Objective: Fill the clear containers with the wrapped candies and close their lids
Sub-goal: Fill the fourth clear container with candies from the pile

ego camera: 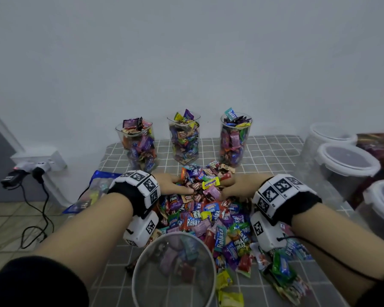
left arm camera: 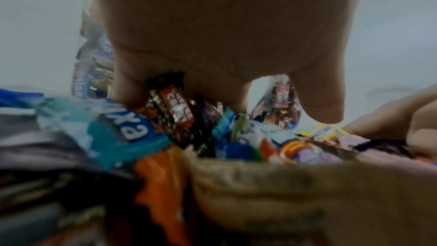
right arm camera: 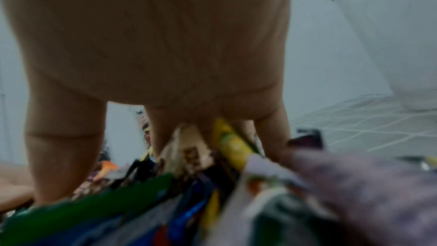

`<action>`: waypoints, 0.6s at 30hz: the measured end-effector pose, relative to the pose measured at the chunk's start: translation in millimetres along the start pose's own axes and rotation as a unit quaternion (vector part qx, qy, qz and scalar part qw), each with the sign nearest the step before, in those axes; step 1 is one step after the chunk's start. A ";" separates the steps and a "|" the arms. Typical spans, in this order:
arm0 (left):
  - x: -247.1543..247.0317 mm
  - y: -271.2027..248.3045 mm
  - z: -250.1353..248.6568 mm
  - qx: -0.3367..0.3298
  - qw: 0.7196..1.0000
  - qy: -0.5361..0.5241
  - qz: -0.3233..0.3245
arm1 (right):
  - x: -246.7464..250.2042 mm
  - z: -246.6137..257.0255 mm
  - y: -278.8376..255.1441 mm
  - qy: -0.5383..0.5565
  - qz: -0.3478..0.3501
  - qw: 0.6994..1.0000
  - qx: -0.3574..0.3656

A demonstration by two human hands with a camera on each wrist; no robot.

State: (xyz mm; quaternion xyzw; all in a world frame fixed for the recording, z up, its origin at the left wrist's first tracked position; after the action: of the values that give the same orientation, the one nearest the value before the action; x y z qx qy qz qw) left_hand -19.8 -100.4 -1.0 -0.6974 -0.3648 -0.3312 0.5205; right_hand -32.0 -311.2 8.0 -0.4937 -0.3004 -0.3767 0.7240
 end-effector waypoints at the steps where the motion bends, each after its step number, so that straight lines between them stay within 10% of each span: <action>1: -1.5 -4.6 -1.0 -0.005 1.000 -0.004 0.003 | -1.8 1.2 -5.5 -0.012 0.003 1.000 -0.007; 18: -28.7 -100.7 -0.8 -0.061 0.989 0.054 -0.120 | -21.6 -9.2 -102.2 -0.017 -0.092 0.995 0.036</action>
State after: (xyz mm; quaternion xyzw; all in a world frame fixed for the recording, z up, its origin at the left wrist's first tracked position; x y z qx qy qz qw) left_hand -120.6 -86.5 23.8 -0.6601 -0.3964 -0.4504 0.4520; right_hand -129.1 -337.9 37.5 -0.4444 -0.3704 -0.4223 0.6979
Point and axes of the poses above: each hand's wrist, its own y-axis towards the middle knuckle, its own x-axis out of the back of the hand, z = x × y, the point moved 1 cm from there along y, towards the middle knuckle, and after that the axes turned 5 degrees about -z, right-handed, at the moved point
